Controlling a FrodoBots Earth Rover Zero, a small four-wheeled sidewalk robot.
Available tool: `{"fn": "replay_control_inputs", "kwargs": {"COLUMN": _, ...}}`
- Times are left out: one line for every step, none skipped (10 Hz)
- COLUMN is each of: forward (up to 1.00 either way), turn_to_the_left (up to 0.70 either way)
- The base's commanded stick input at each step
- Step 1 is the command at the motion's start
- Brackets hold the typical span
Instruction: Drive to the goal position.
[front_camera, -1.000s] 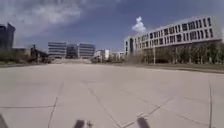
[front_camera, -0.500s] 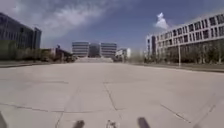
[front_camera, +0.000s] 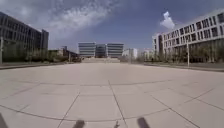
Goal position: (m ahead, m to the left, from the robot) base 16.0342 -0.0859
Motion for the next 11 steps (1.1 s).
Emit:
{"fn": "replay_control_inputs", "kwargs": {"forward": -0.70, "turn_to_the_left": -0.28}}
{"fn": "replay_control_inputs", "kwargs": {"forward": -0.70, "turn_to_the_left": -0.31}}
{"fn": "replay_control_inputs", "kwargs": {"forward": -0.70, "turn_to_the_left": -0.34}}
{"fn": "replay_control_inputs", "kwargs": {"forward": -0.70, "turn_to_the_left": -0.34}}
{"fn": "replay_control_inputs", "kwargs": {"forward": -0.70, "turn_to_the_left": -0.34}}
{"fn": "replay_control_inputs", "kwargs": {"forward": -0.70, "turn_to_the_left": -0.34}}
{"fn": "replay_control_inputs", "kwargs": {"forward": -0.70, "turn_to_the_left": -0.34}}
{"fn": "replay_control_inputs", "kwargs": {"forward": -0.70, "turn_to_the_left": -0.34}}
{"fn": "replay_control_inputs", "kwargs": {"forward": -0.70, "turn_to_the_left": -0.34}}
{"fn": "replay_control_inputs", "kwargs": {"forward": -0.70, "turn_to_the_left": -0.34}}
{"fn": "replay_control_inputs", "kwargs": {"forward": -0.43, "turn_to_the_left": -0.15}}
